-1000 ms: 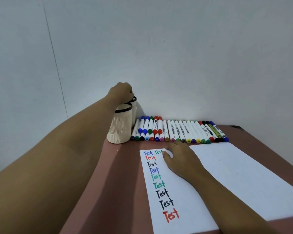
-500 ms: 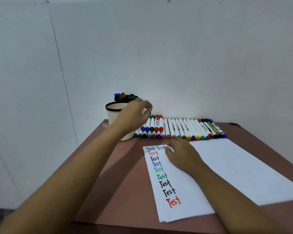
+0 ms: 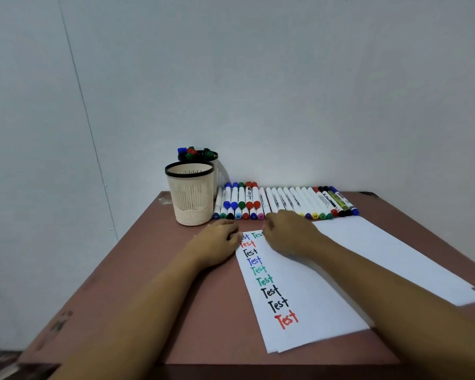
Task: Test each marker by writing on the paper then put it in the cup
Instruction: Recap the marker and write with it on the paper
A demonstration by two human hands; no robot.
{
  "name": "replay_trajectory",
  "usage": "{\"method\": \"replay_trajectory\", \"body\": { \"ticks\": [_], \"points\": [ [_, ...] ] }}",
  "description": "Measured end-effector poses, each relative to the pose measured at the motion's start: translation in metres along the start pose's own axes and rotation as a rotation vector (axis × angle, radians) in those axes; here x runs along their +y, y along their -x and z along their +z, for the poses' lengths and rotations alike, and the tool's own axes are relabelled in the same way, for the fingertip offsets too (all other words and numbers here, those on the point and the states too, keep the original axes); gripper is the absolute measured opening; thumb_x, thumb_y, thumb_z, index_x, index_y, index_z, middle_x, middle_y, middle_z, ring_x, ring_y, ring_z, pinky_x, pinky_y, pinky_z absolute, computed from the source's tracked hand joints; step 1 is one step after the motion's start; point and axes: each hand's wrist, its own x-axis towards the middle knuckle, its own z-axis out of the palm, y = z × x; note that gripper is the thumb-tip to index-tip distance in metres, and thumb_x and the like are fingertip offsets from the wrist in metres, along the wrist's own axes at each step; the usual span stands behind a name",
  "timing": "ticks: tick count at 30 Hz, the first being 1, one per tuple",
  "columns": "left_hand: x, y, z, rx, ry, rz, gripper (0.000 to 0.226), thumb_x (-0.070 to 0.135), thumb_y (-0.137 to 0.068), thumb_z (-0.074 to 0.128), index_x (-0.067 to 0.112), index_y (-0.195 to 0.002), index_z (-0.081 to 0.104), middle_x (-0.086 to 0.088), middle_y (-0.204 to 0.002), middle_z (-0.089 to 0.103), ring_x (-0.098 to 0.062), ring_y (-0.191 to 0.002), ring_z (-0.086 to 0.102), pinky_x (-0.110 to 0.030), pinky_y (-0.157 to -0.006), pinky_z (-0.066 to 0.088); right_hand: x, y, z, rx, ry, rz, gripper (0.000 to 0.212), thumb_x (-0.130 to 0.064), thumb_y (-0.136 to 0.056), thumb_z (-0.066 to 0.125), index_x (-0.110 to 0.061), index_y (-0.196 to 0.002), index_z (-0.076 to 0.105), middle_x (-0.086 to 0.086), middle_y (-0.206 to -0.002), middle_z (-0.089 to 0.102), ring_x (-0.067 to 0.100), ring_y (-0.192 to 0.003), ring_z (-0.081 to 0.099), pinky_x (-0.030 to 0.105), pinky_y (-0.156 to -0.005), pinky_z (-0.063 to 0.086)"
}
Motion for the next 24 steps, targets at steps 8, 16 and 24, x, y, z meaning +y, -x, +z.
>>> {"method": "replay_trajectory", "body": {
  "ticks": [8, 16, 24],
  "points": [
    [-0.002, -0.001, 0.002, -0.006, -0.005, 0.001, 0.042, 0.034, -0.099, 0.035, 0.012, -0.132, 0.049, -0.005, -0.144, 0.039, -0.017, -0.130, 0.038, -0.030, -0.106, 0.029, -0.015, -0.061, -0.002, 0.123, 0.037, 0.212, 0.034, -0.033, -0.099, 0.039, -0.008, -0.107, 0.060, 0.012, -0.115, 0.059, 0.030, -0.110, 0.053, 0.037, -0.085, 0.041],
    [-0.005, -0.004, 0.005, -0.004, -0.004, -0.002, 0.041, 0.034, -0.099, 0.035, 0.012, -0.129, 0.052, -0.005, -0.143, 0.040, -0.018, -0.127, 0.040, -0.033, -0.108, 0.031, -0.025, -0.078, 0.018, 0.128, 0.061, 0.336, 0.035, -0.027, -0.098, 0.041, -0.009, -0.127, 0.051, 0.012, -0.136, 0.045, 0.030, -0.129, 0.037, 0.043, -0.104, 0.032],
    [-0.006, -0.003, 0.004, 0.012, 0.041, -0.001, 0.039, 0.034, -0.098, 0.036, 0.015, -0.128, 0.052, -0.003, -0.138, 0.044, -0.016, -0.123, 0.044, -0.030, -0.103, 0.035, -0.014, -0.072, 0.003, 0.340, -0.407, 0.412, 0.027, -0.019, -0.097, 0.043, 0.002, -0.112, 0.050, 0.016, -0.110, 0.061, 0.030, -0.095, 0.056, 0.031, -0.069, 0.037]
  ]
}}
